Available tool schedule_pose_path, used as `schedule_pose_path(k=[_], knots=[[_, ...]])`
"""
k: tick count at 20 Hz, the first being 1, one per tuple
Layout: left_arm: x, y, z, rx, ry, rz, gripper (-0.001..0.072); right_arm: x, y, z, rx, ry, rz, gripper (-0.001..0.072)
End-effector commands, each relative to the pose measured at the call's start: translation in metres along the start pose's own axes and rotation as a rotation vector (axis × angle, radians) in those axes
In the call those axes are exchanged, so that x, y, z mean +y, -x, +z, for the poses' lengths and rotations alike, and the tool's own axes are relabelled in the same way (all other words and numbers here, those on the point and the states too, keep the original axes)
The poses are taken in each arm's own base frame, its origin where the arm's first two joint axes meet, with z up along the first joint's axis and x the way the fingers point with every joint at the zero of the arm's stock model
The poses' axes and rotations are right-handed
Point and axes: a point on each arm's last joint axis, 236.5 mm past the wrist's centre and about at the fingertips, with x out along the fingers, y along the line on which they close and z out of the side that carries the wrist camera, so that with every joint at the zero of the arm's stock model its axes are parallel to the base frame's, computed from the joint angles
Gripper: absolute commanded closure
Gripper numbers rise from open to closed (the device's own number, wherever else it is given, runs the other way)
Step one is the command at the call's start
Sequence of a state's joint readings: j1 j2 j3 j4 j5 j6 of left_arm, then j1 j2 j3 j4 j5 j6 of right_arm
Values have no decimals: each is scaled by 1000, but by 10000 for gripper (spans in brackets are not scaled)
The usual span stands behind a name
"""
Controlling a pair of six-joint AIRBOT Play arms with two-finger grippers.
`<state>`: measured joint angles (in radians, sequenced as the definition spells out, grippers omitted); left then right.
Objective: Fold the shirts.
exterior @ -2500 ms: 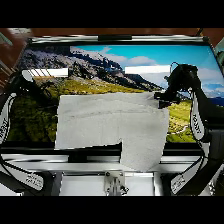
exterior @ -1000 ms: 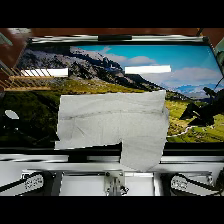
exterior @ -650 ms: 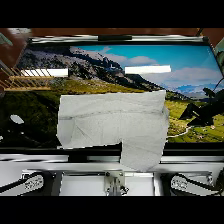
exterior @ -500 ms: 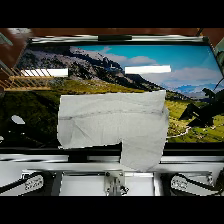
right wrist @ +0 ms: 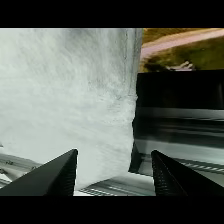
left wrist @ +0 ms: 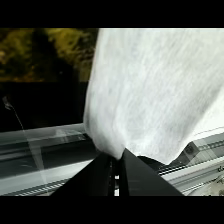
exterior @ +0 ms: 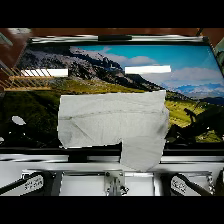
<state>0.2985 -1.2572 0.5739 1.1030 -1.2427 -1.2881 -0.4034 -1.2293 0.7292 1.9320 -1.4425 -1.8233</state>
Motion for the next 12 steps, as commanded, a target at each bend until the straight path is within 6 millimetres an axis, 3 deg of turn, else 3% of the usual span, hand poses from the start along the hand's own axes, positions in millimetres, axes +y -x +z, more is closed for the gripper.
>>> schedule_pose_path(k=[1, 7, 12], knots=[[-1, 1, 1, -6, -24, -4, 674, -2, -28, -11, 13, 37, -25, 144], [-1, 1, 2, -9, -39, -4, 674, 0, -30, -11, 12, 28, -17, 149], [-1, 1, 2, -11, -39, -3, 674, -2, -51, -23, 29, 2, 1, 149]])
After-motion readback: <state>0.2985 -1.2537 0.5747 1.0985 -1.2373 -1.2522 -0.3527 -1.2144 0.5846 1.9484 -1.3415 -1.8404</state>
